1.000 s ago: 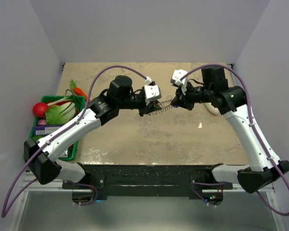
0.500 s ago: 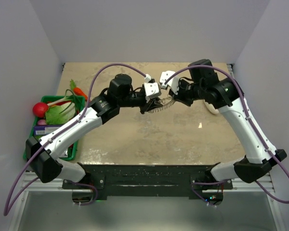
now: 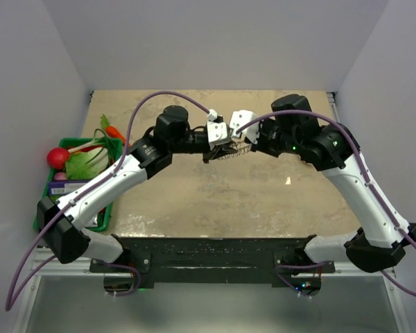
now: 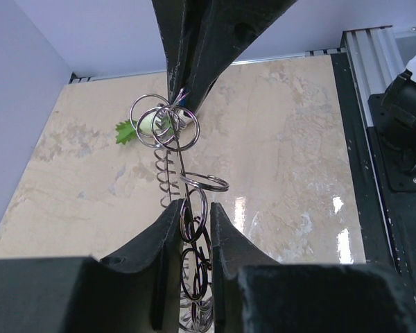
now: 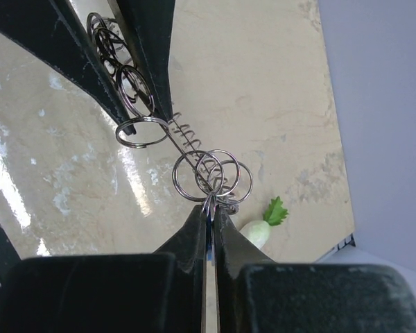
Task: Remove the keys from the keyring
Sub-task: Remove the key from the keyring.
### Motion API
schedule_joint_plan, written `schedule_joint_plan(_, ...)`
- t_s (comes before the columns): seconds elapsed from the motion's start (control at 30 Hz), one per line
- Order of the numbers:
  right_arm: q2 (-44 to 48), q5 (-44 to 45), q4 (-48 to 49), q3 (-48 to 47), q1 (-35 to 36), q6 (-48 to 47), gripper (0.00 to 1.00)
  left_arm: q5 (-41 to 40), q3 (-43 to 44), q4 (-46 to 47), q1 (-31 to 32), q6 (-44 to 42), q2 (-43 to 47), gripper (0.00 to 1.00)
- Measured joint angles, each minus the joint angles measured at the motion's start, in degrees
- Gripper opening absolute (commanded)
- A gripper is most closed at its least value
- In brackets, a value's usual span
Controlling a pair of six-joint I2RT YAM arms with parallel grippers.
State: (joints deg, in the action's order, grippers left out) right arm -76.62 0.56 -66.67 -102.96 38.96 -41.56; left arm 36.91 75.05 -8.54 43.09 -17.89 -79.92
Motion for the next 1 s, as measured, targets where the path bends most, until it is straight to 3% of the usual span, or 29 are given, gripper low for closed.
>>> schedule_joint_plan(0.3, 3.96, 1.6, 2.54, 6.84, 2.16, -1.46, 0.0, 1.7, -0.9, -0.74, 0.0, 0.81, 0.0, 0.0)
schedule_joint_plan(0.6, 11.91, 10.56, 19.17, 23.02, 6.27, 1.6, 0.0, 1.38, -0.9, -2.73, -0.39, 0.26, -0.02, 0.0)
schedule_joint_plan(0.8, 12.07, 17.22, 26.27, 26.34, 8.28, 4.37, 0.0, -0.76, -0.9, -1.25, -1.33, 2.08, -0.07, 0.0)
schedule_joint_plan(1.0, 9.14, 20.87, 24.13, 23.47, 9.9, 11.28, 0.0, -4.39, -0.9, -0.83, -1.68, 7.02, 0.09, 0.0)
